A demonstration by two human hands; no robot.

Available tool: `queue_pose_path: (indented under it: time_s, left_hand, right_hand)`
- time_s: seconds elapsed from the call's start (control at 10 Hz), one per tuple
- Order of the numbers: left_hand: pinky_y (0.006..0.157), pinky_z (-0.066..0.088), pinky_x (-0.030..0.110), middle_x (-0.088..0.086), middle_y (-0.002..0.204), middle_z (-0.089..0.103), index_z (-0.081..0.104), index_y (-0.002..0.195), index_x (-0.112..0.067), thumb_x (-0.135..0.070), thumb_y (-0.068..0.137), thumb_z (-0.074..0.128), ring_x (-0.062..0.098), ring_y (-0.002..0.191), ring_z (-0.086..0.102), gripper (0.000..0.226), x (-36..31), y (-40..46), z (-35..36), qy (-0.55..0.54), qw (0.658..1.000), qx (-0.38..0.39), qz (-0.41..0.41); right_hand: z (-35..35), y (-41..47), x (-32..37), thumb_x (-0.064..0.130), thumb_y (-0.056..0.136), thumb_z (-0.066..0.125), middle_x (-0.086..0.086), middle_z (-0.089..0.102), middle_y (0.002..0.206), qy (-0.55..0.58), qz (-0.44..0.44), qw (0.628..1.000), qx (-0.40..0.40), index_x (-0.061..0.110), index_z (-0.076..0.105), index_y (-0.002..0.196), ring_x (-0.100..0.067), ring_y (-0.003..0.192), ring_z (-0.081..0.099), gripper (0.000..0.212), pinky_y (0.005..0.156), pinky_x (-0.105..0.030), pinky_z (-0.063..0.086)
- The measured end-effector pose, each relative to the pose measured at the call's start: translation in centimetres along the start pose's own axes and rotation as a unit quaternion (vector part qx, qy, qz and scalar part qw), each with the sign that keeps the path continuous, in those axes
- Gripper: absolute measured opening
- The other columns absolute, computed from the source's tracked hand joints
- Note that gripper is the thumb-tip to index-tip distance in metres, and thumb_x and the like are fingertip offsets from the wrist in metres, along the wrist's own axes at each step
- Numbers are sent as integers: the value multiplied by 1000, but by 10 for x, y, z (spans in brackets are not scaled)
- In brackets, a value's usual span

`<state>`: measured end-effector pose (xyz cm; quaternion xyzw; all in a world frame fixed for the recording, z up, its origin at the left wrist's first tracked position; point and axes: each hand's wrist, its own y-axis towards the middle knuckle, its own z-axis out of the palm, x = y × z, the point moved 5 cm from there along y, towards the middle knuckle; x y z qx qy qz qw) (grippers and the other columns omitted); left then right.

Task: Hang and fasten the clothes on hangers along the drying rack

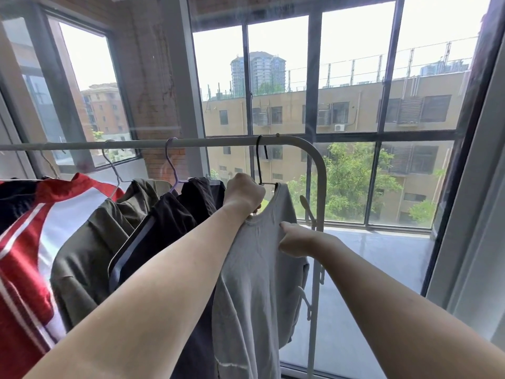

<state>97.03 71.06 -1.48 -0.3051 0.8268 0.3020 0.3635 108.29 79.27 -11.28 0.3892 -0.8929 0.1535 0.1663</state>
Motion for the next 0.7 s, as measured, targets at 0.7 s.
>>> queue_pose_path:
  time_s: [0.7]
  left_hand:
    - [58, 43, 28, 6, 64, 50, 47, 67, -10, -25, 85, 48, 20, 51, 43, 24, 13, -4, -25, 76, 995, 53, 28]
  right_hand:
    - [-11, -31, 28, 5, 82, 40, -12, 43, 126, 52, 5, 994, -96, 11, 41, 102, -25, 102, 45, 21, 81, -33, 41]
